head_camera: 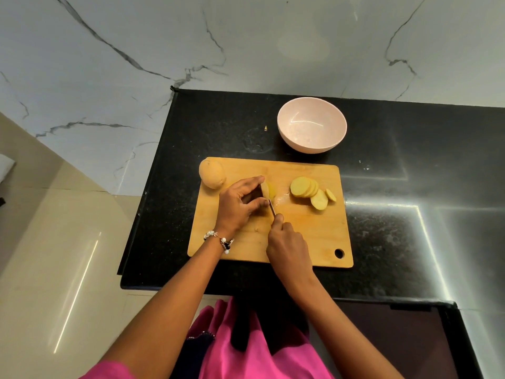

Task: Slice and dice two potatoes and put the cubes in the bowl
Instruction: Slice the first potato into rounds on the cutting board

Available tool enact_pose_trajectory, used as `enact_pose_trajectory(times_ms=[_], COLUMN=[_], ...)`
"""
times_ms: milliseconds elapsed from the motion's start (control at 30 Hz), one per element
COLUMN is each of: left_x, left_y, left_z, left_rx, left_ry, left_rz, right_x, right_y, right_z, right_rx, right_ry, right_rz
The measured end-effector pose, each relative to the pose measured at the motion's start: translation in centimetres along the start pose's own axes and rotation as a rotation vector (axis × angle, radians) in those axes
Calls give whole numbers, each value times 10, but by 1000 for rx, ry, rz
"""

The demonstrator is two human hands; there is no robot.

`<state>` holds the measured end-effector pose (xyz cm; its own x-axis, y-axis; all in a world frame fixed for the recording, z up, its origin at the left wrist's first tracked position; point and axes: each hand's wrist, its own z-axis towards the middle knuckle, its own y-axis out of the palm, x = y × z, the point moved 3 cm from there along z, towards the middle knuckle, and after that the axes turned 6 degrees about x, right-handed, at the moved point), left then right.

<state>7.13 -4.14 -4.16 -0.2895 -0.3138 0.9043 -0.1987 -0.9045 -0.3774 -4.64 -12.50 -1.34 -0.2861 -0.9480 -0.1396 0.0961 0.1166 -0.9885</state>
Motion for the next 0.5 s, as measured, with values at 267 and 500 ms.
enact_pose_trajectory(times_ms=[267, 500], left_x=[2, 0], left_y=[0, 1], left_z=[-2, -1], left_rx=[5, 1], left_ry=[-1, -10], left_rz=[9, 7], right_x=[27, 37], right_y=[7, -1], right_z=[8, 16], right_rx=[-10, 54], right_ry=[33, 71], right_rz=[56, 221])
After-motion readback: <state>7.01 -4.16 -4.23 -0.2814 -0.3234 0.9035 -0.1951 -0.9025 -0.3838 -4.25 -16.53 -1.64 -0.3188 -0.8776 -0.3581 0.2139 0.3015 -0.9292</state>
